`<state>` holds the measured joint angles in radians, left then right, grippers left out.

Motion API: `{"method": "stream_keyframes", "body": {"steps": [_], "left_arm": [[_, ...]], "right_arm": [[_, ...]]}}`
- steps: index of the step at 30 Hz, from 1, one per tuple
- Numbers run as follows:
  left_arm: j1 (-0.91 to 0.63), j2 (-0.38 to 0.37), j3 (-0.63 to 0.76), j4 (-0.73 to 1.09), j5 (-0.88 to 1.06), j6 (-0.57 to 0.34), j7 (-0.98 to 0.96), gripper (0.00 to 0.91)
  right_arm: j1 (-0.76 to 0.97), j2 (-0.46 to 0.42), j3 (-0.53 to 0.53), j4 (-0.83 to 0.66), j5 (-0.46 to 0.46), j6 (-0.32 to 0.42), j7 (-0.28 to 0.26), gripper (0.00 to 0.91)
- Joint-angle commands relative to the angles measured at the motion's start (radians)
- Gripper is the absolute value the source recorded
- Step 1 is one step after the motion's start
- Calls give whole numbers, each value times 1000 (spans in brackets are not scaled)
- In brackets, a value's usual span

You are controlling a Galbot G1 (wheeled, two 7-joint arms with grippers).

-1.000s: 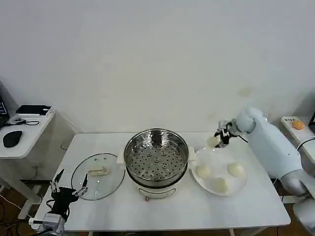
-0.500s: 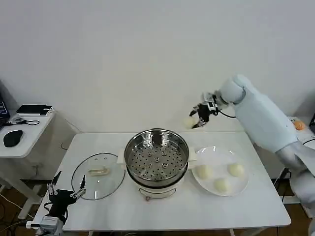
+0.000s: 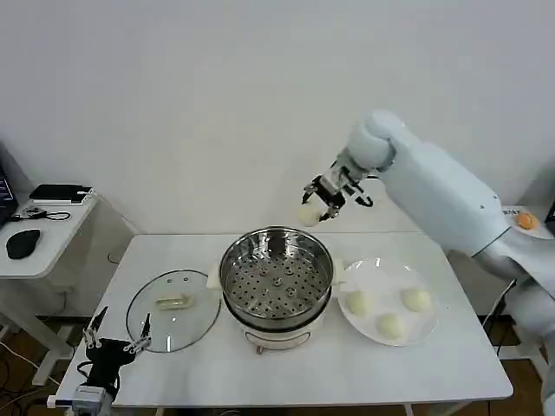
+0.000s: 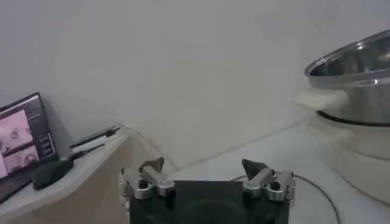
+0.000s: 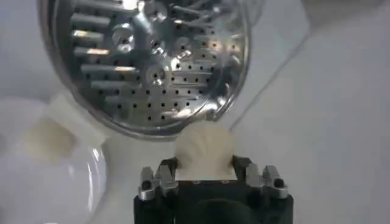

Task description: Take steamed baozi put them in steamer then cover it.

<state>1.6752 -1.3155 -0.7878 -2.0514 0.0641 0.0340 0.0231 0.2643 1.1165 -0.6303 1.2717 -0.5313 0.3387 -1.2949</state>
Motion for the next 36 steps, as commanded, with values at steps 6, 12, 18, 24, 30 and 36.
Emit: {"method": "stream_keyframes", "body": {"steps": [6, 12, 18, 24, 30, 36], "left_arm": [[6, -4, 0, -4, 10, 2, 1, 907], [11, -3, 1, -2, 12, 2, 0, 907], [17, -4, -4, -4, 13, 2, 0, 907], [14, -3, -3, 10, 14, 2, 0, 907], [6, -3, 0, 21, 15, 2, 0, 907], [12, 0, -1, 27, 13, 1, -1, 907]], "right_arm": [[-15, 54, -67, 59, -310, 150, 59, 635], [-41, 112, -49, 37, -290, 136, 64, 635], [-56, 147, -65, 22, -202, 115, 39, 635], [-71, 167, -68, 13, -155, 102, 23, 645], [-92, 184, -74, -25, -135, 101, 27, 635], [-120, 208, -62, -96, -168, 104, 53, 635]]}}
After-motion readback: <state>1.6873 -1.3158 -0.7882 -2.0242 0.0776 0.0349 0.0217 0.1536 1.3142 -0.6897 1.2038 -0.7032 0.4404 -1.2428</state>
